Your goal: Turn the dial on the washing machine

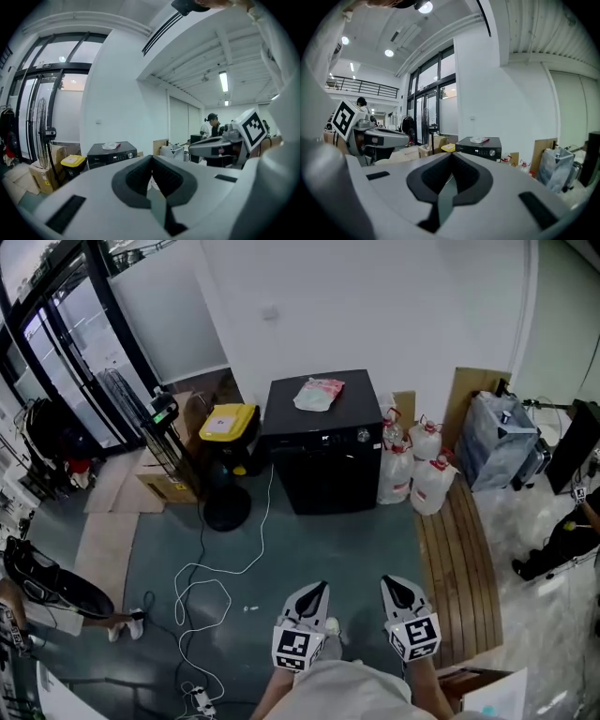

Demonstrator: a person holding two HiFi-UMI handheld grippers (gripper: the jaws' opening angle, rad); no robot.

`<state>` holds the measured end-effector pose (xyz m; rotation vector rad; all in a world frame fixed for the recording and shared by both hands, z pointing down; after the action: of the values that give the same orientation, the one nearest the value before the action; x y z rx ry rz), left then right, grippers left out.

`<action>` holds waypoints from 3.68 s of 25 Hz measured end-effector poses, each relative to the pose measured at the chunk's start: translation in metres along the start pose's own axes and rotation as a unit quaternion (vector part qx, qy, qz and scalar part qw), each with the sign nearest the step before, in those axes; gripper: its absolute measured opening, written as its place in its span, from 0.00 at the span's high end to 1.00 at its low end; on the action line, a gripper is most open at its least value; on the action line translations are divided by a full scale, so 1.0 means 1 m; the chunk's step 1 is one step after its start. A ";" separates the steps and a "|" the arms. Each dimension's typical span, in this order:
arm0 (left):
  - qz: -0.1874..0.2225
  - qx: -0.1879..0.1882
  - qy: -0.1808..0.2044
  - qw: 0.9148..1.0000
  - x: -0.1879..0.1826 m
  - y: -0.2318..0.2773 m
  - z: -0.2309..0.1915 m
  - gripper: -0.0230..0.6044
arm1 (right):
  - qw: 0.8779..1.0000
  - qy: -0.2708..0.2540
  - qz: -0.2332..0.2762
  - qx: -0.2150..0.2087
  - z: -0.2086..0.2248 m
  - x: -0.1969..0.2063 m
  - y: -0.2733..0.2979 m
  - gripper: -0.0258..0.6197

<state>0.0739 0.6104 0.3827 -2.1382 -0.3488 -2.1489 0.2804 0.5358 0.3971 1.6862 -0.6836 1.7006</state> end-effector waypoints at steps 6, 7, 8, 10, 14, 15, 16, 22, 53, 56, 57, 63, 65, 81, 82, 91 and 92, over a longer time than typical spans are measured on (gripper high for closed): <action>0.010 0.022 0.004 1.000 -0.012 0.040 -0.051 0.94 | 1.000 -0.013 -0.009 0.019 0.006 -0.012 0.053 0.95; 0.011 0.026 0.006 1.000 -0.014 0.048 -0.061 0.94 | 1.000 -0.018 -0.007 0.021 0.007 -0.016 0.064 0.95; 0.013 0.030 0.007 0.999 -0.017 0.056 -0.071 0.94 | 0.999 -0.023 -0.006 0.021 0.007 -0.019 0.075 0.95; 0.013 0.039 0.008 0.999 -0.019 0.070 -0.088 0.94 | 0.999 -0.033 -0.007 0.019 0.005 -0.021 0.096 0.95; 0.011 0.054 0.005 0.998 -0.018 0.087 -0.117 0.94 | 0.999 -0.042 -0.018 0.025 -0.001 -0.018 0.125 0.95; 0.012 0.057 0.004 0.998 -0.017 0.090 -0.124 0.94 | 0.999 -0.041 -0.019 0.029 -0.001 -0.018 0.132 0.95; 0.011 0.061 0.003 0.998 -0.017 0.094 -0.130 0.94 | 0.998 -0.040 -0.019 0.033 -0.002 -0.018 0.138 0.95; 0.007 0.074 -0.001 0.997 -0.014 0.116 -0.159 0.94 | 0.998 -0.037 -0.031 0.052 0.001 -0.016 0.166 0.95; -0.021 0.009 -0.011 1.000 -0.021 0.329 -0.196 0.94 | 0.999 -0.004 -0.036 0.004 0.197 -0.014 0.320 0.95; -0.024 0.001 -0.009 1.000 -0.022 0.350 -0.197 0.94 | 0.999 -0.002 -0.036 -0.007 0.217 -0.013 0.336 0.95; -0.024 -0.002 -0.008 1.000 -0.022 0.356 -0.197 0.94 | 0.999 -0.002 -0.036 -0.012 0.223 -0.012 0.341 0.95; -0.033 -0.025 -0.006 0.999 -0.021 0.384 -0.199 0.94 | 0.999 0.002 -0.042 -0.034 0.252 -0.008 0.366 0.95; -0.036 -0.029 -0.007 0.999 -0.020 0.388 -0.199 0.94 | 0.998 0.006 -0.043 -0.037 0.256 -0.007 0.371 0.95; -0.051 0.005 -0.016 0.999 0.002 0.455 -0.225 0.94 | 0.998 0.001 -0.062 -0.015 0.287 0.012 0.424 0.95; -0.052 0.010 -0.017 0.998 0.005 0.462 -0.228 0.94 | 0.998 0.000 -0.064 -0.009 0.290 0.013 0.429 0.95; -0.072 0.037 -0.032 0.996 0.030 0.523 -0.274 0.94 | 0.994 0.001 -0.101 0.036 0.316 0.034 0.482 0.95; -0.074 0.040 -0.036 0.996 0.032 0.529 -0.279 0.94 | 0.994 0.002 -0.106 0.041 0.318 0.036 0.488 0.95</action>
<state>-0.0804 0.0376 0.4681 -2.2122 -0.6068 -2.0954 0.1278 -0.0212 0.4820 1.7435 -0.4210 1.6006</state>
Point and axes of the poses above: the fingertips, and each gripper's own axes: y forward along the fingers, z to its right, x out of its underside, the point moved 8 cm from there along -y, backward along the fingers, and after that the axes turned 6 degrees about z, right-handed, at the moved point
